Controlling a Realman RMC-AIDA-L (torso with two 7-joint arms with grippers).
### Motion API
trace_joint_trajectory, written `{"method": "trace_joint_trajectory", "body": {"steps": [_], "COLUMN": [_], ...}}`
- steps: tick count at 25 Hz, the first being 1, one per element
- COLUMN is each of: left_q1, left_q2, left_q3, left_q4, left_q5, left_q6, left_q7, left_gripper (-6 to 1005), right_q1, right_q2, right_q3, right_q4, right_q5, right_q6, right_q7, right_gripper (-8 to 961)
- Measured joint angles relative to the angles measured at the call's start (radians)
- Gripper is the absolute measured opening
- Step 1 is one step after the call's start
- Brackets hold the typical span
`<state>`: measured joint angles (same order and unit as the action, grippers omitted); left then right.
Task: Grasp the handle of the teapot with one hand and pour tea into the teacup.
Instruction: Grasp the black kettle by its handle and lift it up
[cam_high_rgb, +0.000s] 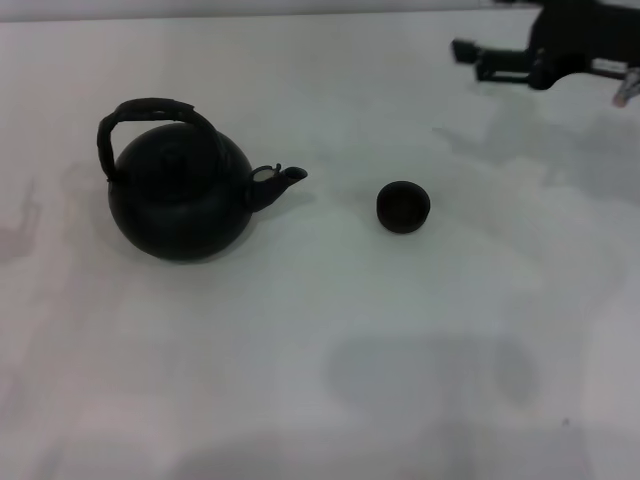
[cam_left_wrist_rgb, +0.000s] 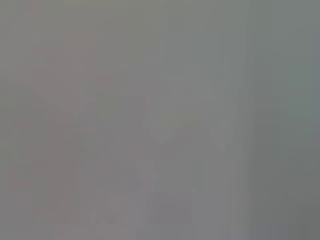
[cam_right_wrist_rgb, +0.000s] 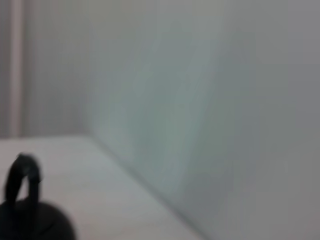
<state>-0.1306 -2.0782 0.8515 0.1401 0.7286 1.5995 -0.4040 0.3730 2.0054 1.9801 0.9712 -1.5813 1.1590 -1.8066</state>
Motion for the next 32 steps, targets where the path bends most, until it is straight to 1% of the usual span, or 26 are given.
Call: {"method": "trace_joint_trajectory", "body": {"steps": [2,5,9,12,15,20,24,32], "left_q1": [0.005,0.009,0.003,-0.01,-0.026,-0.049,-0.066,-0.092], "left_q2": [0.0,0.0,0.004,0.004,0.005,0.006,0.009,0.01], "left_q3": [0.039,0.097,0.176,0.206,0.222,0.223,0.224,0.224], "left_q4": [0.0,-0.001,0.003,0.001,0.0,0.0,0.008,0.011], "left_q5": [0.0,0.0,0.0,0.002,0.024,0.058,0.096,0.114], "left_q6": [0.003,0.006,0.006,-0.002,-0.009,-0.021,-0.055,-0.119], "left_q7": [-0.01,-0.026,-0.055,-0.075,-0.104,-0.141,-0.179,-0.235], "left_gripper": [530,530,529,529,529,530,530,529], "right_q1": [-0.023,-0.038,-0.049,-0.056,-0.06,-0.063,-0.063,-0.063], "right_q2": [-0.001,-0.001,-0.002,-0.002,-0.002,-0.002,-0.002,-0.002], "right_q3": [0.02,0.046,0.082,0.098,0.106,0.111,0.111,0.107], "right_q4": [-0.038,-0.093,-0.164,-0.198,-0.219,-0.233,-0.234,-0.241], "right_q5": [0.082,0.151,0.21,0.24,0.251,0.271,0.275,0.304], "right_q6": [0.0,-0.003,-0.003,-0.005,-0.007,-0.002,-0.001,0.0], "right_q7": [-0.081,-0.161,-0.244,-0.28,-0.3,-0.32,-0.328,-0.363], "right_gripper": [865,862,861,860,859,858,857,858]}}
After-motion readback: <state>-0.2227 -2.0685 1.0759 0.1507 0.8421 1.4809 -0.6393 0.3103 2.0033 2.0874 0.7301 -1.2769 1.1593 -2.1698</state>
